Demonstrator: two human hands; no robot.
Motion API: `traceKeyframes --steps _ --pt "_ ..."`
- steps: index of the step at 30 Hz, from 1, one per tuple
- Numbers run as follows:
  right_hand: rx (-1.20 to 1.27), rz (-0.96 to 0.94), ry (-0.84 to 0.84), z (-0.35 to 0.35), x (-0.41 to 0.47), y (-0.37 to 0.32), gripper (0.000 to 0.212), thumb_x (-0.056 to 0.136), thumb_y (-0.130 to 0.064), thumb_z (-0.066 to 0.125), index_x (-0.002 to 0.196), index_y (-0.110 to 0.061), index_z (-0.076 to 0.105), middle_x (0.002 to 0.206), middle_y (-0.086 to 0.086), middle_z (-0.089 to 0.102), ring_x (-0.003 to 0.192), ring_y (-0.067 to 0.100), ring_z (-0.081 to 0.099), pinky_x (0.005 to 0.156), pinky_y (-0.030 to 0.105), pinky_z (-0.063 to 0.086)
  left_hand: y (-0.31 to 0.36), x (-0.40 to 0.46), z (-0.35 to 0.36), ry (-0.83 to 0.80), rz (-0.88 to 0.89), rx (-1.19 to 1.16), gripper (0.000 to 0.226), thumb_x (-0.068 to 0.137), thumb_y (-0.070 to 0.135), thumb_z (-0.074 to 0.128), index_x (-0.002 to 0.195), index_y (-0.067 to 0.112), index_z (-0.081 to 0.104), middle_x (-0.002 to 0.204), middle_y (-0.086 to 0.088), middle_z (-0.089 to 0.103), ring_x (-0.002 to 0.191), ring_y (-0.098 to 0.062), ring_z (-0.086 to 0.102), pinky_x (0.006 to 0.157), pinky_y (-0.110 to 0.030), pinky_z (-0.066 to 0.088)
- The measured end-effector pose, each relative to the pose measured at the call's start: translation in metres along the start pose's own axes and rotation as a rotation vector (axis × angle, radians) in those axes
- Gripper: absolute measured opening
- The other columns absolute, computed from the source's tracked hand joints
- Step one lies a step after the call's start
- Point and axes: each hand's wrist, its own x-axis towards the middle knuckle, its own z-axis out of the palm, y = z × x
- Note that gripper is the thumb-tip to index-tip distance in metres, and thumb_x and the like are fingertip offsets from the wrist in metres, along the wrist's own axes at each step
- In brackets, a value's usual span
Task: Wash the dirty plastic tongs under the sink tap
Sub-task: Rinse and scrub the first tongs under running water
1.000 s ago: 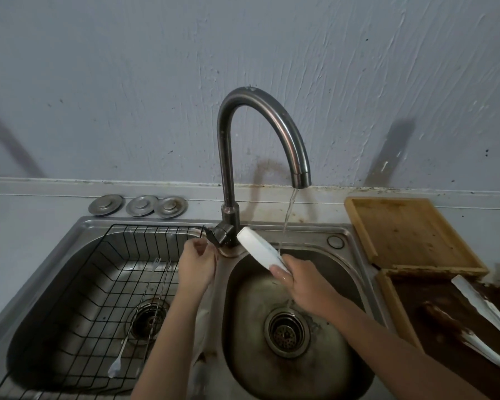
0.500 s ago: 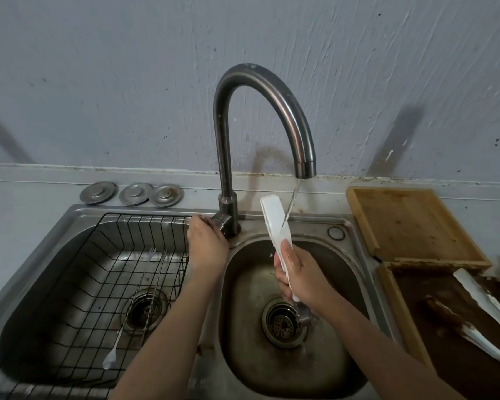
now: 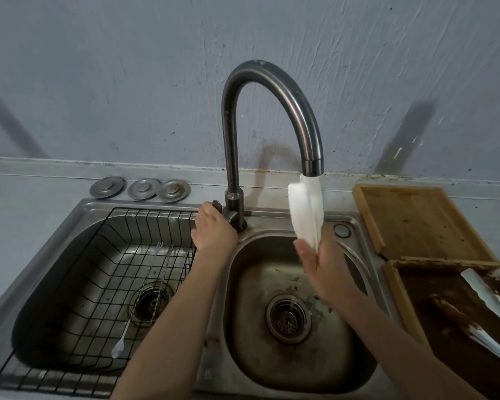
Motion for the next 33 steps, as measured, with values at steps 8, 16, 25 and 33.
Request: traceKeyframes --steps 8,16,25,33 --pt "-0.393 0.28 -0.234 0.01 -0.018 0.024 0.056 0.083 -0.047 0.059 0.121 -0.012 0.037 0.108 0.004 0.055 0.083 0.016 0.059 0.062 0.026 0.047 0.001 -0.004 0.001 0.031 -0.008 -0.035 0.031 0.088 0.008 0.045 0.117 0.005 0.036 0.125 -0.013 0.046 0.117 -0.031 0.045 0.095 -0.049 0.039" --pt "-0.628 0.415 -0.655 -0.001 -0.026 0.025 0.05 0.085 -0.04 0.059 0.123 -0.008 0.054 0.112 0.007 0.061 0.096 0.018 0.06 0.08 0.028 0.047 0.005 -0.007 0.003 0.057 -0.04 -0.075 0.028 0.089 0.01 0.047 0.114 0.005 0.038 0.12 -0.014 0.049 0.112 -0.034 0.05 0.094 -0.053 0.042" --pt "-0.329 0.511 -0.522 -0.062 -0.004 0.033 0.071 0.086 -0.048 0.054 0.138 -0.007 0.03 0.131 0.01 0.05 0.111 0.021 0.056 0.083 0.031 0.047 0.008 -0.033 0.018 0.075 -0.071 -0.51 0.065 0.08 -0.004 0.062 0.137 0.0 0.03 0.133 -0.023 0.048 0.121 -0.038 0.05 0.102 -0.048 0.042" --pt "-0.306 0.495 0.03 -0.163 0.045 0.07 0.08 0.085 -0.04 0.06 0.146 -0.02 0.013 0.147 0.014 0.024 0.104 0.023 0.052 0.065 0.022 0.049 0.118 -0.103 0.062 -0.068 0.384 -0.315 0.07 0.086 0.017 0.059 0.143 0.014 0.02 0.155 -0.01 0.0 0.143 -0.025 0.003 0.117 -0.044 0.008"
